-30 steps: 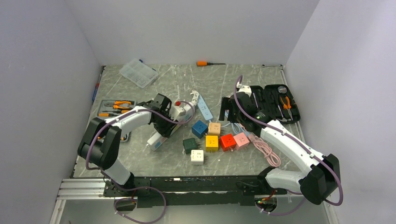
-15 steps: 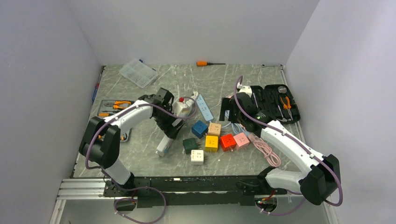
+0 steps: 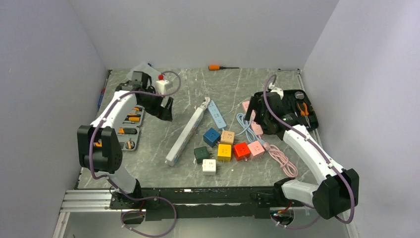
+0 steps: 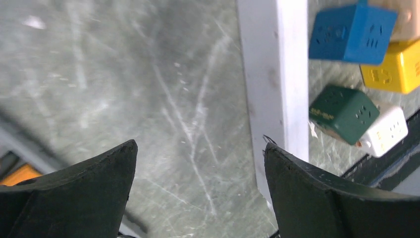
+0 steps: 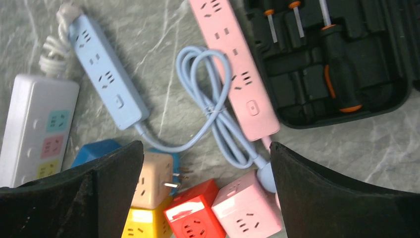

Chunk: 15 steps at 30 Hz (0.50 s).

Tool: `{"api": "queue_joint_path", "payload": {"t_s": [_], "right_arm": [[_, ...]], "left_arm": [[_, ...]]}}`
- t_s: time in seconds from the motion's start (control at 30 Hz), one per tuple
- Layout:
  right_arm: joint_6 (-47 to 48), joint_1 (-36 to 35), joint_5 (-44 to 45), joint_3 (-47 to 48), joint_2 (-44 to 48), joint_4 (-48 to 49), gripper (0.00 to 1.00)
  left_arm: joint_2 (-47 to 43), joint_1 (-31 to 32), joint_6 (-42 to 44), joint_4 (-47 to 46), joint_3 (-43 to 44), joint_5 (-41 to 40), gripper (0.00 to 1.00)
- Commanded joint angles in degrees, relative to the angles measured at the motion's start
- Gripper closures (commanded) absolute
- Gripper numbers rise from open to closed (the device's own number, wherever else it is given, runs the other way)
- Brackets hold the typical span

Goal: Pull the plug off the socket
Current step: Reset both arms

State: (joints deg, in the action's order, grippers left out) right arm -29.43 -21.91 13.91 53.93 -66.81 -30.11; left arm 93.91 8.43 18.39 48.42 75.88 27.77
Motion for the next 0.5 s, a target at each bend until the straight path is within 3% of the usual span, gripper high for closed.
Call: {"api": "queue_joint_path", "payload": {"t_s": [0.0,0.27,0.47], "right_arm": [[0.18,3.92,-2.1,1.26,1.56,2.98,0.0],[-4.41,6.89,13.49,2.07,0.26,-0.53,0.0],[-1.38,7.81,16.0,-6.97,3.17,11.25,0.0]], "left_arm": [[-1.39,-5.81,-2.5,-0.9,6.37,2.79,0.01],[-1.94,-12.26,-3.97,-7.03,0.06,1.43,0.01],[-2.24,-16.05,-8.52,-11.23,-1.15,0.26,0.0]]}}
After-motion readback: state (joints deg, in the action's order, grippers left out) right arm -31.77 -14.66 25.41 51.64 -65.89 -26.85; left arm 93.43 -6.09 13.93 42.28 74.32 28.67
